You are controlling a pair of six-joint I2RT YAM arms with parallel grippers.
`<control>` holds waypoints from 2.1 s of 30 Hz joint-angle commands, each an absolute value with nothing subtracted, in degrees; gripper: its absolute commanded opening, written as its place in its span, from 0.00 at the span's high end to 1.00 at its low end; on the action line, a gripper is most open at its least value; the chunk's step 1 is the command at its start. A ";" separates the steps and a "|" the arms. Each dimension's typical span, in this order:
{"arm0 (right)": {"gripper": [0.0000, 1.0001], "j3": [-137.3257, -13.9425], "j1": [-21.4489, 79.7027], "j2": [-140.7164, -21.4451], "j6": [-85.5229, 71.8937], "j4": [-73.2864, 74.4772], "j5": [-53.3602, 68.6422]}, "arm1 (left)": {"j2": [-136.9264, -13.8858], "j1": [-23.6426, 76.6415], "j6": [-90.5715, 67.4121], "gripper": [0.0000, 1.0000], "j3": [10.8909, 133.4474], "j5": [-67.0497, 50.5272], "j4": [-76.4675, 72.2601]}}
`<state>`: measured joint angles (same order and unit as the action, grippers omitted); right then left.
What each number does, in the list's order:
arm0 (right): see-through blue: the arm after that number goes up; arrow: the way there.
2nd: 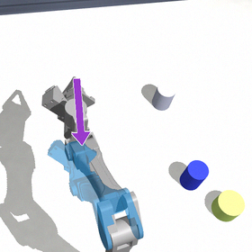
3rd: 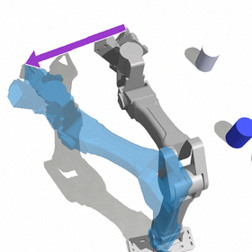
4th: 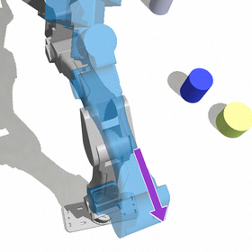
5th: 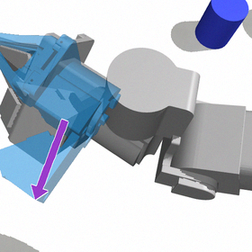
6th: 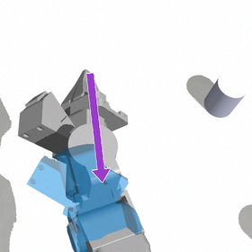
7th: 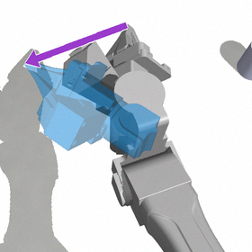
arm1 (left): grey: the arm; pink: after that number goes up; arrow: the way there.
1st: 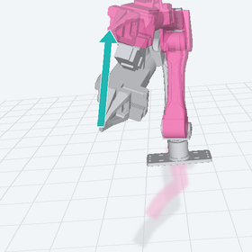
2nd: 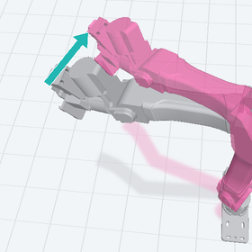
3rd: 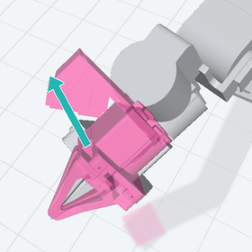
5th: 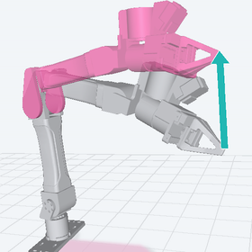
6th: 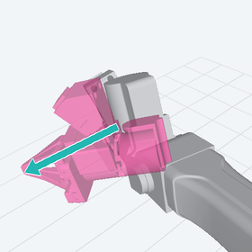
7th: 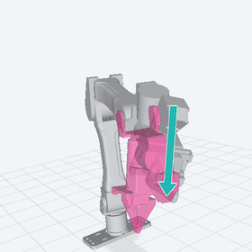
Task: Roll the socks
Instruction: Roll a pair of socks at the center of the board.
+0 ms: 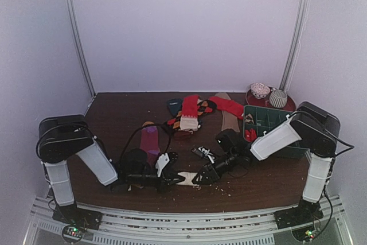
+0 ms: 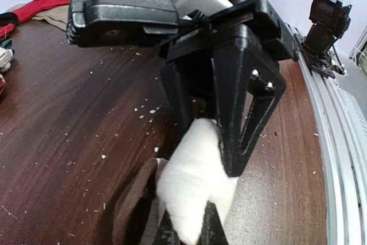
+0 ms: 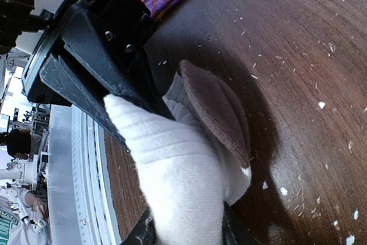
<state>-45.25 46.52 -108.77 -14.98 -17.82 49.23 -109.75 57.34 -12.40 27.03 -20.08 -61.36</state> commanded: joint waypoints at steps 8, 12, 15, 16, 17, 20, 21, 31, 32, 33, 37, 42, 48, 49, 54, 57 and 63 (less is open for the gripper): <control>0.55 -41.58 46.41 -96.49 -11.08 -7.14 26.70 | -111.15 57.83 -19.34 1.00 28.14 -18.06 -50.50; 0.48 -36.82 47.42 -85.63 -8.05 -15.71 18.38 | -110.53 57.83 -20.94 1.00 26.73 -16.84 -48.65; 0.42 -32.97 49.98 -80.92 -4.44 -21.97 16.66 | -110.64 57.83 -21.88 1.00 26.14 -16.40 -48.42; 0.40 -32.26 50.79 -80.56 -3.78 -23.74 16.89 | -110.72 57.83 -22.18 1.00 26.11 -16.43 -48.49; 0.39 -32.05 51.40 -80.94 -3.56 -24.89 17.17 | -110.82 57.83 -22.42 1.00 26.10 -16.43 -48.58; 0.38 -33.73 52.77 -85.19 -5.19 -24.80 17.90 | -111.09 57.83 -22.67 1.00 26.00 -16.36 -48.86; 0.38 -34.27 53.27 -86.05 -6.16 -24.77 18.10 | -111.21 57.83 -22.67 1.00 26.08 -16.35 -48.87; 0.37 -35.87 57.74 -93.77 -13.96 -28.43 14.96 | -112.53 57.83 -22.51 1.00 27.12 -16.88 -48.88; 0.37 -35.93 57.81 -94.49 -14.31 -28.35 15.35 | -112.63 57.85 -22.54 1.00 27.23 -16.97 -48.87; 0.37 -36.14 57.90 -95.12 -14.54 -28.26 15.83 | -112.74 57.83 -22.51 1.00 27.31 -17.09 -48.82; 0.43 -36.28 57.85 -96.93 -15.88 -27.97 16.65 | -112.84 57.83 -22.41 1.00 27.42 -17.23 -48.82; 0.61 -36.20 57.73 -98.89 -17.95 -26.54 19.92 | -112.28 57.83 -22.35 1.00 27.72 -16.82 -49.74; 0.68 -34.28 55.17 -100.08 -23.05 -23.94 25.57 | -108.24 57.83 -18.39 0.50 29.04 -14.94 -49.63; 0.69 -34.08 54.40 -100.25 -23.89 -23.16 26.93 | -107.25 57.83 -16.65 0.43 29.31 -14.85 -49.36; 0.72 -35.31 51.45 -102.90 -25.83 -16.55 33.68 | -102.58 57.83 -10.22 0.29 29.50 -14.34 -52.13; 0.72 -37.42 50.77 -104.66 -25.01 -11.06 35.26 | -100.93 57.83 -7.08 0.21 28.88 -14.34 -56.36; 0.72 -42.28 50.32 -106.44 -21.30 -1.54 34.02 | -103.39 57.83 -4.27 0.18 31.80 -16.20 -58.77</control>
<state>-41.82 50.26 -102.63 -23.51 -18.72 35.64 -101.69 57.80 -8.47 28.95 -15.14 -55.61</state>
